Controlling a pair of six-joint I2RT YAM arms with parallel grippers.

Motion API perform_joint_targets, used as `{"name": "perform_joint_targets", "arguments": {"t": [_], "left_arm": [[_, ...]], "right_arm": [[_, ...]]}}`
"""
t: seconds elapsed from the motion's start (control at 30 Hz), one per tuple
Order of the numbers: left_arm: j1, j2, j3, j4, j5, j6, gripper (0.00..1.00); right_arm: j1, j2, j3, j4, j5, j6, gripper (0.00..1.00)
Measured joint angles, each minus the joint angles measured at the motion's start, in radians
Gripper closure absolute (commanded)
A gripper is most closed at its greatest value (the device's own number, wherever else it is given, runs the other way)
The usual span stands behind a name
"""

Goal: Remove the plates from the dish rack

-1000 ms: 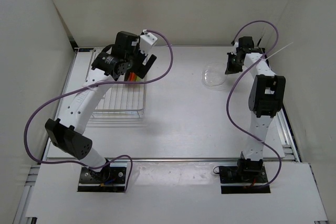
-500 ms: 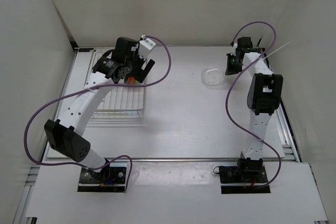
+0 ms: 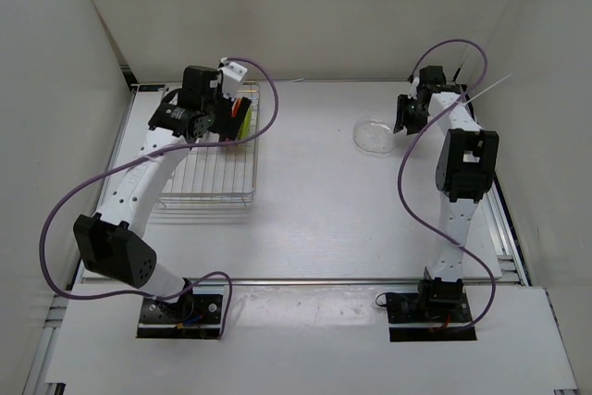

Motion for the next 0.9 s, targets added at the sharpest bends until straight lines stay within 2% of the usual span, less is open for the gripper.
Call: {"name": "perform_joint_targets", "arguments": {"t": [0.07,0.1,0.17,0.23,0.27,0.43,0.57,0.9], "left_arm": [[0.027,-0.005,0.000,0.019,0.000,-0.020,0.00],[0.040,-0.008,0.000,0.029,0.000,-0.031,0.00],[0.069,-0.012,0.001,0.048,0.002,-0.053,0.00],[0.105,-0.008,0.007,0.060,0.021,-0.078,0.00],[0.123,-0.005,0.011,0.061,0.040,-0.087,0.00],[0.238,0.058,0.048,0.076,0.134,-0.134,0.00],[0.291,0.159,0.087,0.090,0.175,-0.145,0.00],[0.313,0.474,0.343,0.064,0.257,-0.150,0.05]], "right_arm": [[-0.008,-0.014,0.000,-0.005,-0.002,0.007,0.32],[-0.015,-0.027,0.000,-0.011,-0.004,0.010,0.31],[-0.029,-0.065,0.000,-0.027,-0.005,0.013,0.23],[-0.042,-0.125,0.005,-0.056,-0.003,0.011,0.10],[-0.048,-0.154,0.007,-0.063,-0.002,0.007,0.09],[-0.056,-0.348,-0.010,-0.083,-0.006,-0.011,0.09],[-0.053,-0.487,-0.058,-0.089,-0.023,-0.032,0.09],[-0.051,-0.523,-0.161,-0.126,-0.025,-0.077,0.09]]}}
